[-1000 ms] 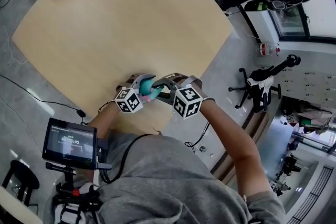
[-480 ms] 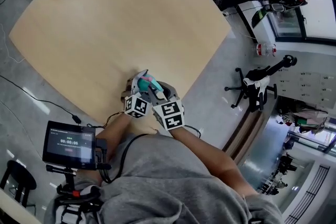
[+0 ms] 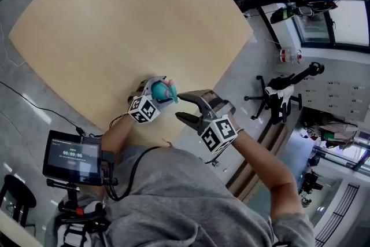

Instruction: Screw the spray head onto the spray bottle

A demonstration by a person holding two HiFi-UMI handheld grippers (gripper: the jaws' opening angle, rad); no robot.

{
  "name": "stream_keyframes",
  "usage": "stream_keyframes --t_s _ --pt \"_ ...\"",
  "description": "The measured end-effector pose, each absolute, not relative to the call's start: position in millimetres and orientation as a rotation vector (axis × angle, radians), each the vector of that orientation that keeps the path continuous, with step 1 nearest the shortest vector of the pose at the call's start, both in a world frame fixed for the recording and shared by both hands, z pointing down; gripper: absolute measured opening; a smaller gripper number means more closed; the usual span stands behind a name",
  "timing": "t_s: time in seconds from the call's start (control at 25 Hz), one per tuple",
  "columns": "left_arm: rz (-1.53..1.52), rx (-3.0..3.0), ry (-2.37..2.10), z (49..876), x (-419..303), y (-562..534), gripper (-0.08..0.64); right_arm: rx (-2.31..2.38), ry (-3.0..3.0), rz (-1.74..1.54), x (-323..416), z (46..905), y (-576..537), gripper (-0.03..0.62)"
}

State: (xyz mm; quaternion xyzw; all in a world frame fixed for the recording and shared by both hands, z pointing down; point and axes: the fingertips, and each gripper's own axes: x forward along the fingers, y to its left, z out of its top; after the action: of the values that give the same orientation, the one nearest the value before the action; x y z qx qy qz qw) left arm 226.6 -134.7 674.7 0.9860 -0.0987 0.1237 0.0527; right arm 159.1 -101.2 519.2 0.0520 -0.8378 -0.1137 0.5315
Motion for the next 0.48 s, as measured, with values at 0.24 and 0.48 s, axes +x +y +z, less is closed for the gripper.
stream_keyframes --t_s 0.24,0.48 --pt "0.393 3.024 -0.078 676 229 -128 0.396 -0.468 -1.594 -1.005 171 559 -116 0.256" --pt "0.389 3.019 -0.075 676 232 -129 0.396 -0.595 -1.612 -0.897 158 590 -116 0.193"
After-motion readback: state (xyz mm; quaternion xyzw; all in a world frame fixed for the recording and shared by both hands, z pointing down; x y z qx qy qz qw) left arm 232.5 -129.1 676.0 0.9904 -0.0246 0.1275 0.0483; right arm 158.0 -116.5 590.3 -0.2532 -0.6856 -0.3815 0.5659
